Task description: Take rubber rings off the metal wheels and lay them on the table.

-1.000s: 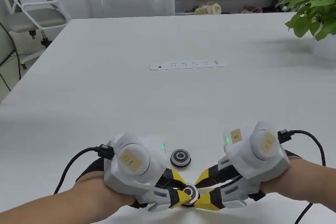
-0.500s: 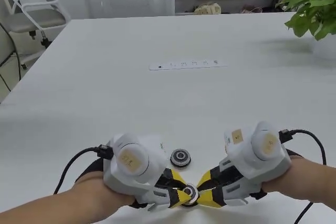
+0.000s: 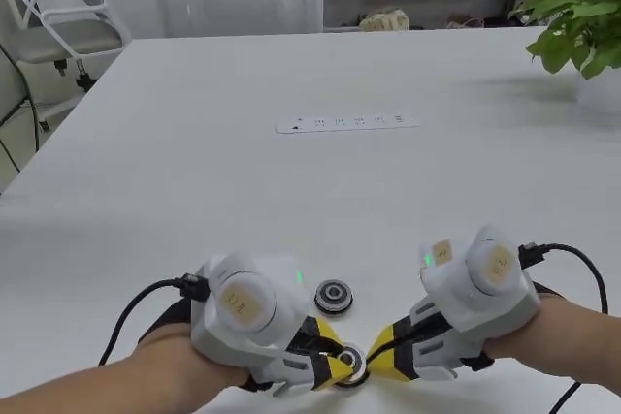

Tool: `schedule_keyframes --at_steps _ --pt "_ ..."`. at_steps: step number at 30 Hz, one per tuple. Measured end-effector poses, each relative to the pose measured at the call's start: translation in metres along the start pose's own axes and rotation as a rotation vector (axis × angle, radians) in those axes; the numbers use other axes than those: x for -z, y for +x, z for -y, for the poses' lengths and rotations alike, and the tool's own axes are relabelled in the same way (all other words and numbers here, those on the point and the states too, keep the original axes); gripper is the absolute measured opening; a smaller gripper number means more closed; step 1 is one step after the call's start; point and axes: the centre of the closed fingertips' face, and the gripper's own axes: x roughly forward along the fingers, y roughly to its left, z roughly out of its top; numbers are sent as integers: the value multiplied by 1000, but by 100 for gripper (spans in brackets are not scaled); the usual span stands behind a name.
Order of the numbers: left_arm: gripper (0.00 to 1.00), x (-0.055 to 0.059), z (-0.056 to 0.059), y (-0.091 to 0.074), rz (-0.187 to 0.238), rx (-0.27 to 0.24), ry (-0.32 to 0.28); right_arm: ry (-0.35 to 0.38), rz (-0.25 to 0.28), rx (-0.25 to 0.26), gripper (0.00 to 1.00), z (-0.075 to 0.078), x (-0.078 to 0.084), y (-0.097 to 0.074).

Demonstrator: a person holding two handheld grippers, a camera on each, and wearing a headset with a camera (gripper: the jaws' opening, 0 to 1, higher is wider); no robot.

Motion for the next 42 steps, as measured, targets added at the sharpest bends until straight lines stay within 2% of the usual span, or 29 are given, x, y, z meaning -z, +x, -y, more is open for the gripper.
schedule_keyframes --at_steps 1,7,10,15,18,23,42 --pt "7 0 0 0 0 0 0 23 16 -3 0 -1 -2 0" --pt "7 0 0 0 0 -2 -1 89 34 -9 0 1 -2 -2" --pt "7 0 0 1 -1 -4 -2 220 61 -20 0 3 -3 -4" --pt "7 0 -1 1 -2 -8 -3 302 92 -25 0 6 -3 -5" --pt "7 0 -1 1 -3 -11 -5 358 126 -35 0 6 -9 -7" --pt "7 -1 -1 1 -3 -15 -8 389 140 -44 0 5 -11 -7" --pt "7 0 -1 1 -10 -18 -17 371 145 -46 0 2 -14 -7"
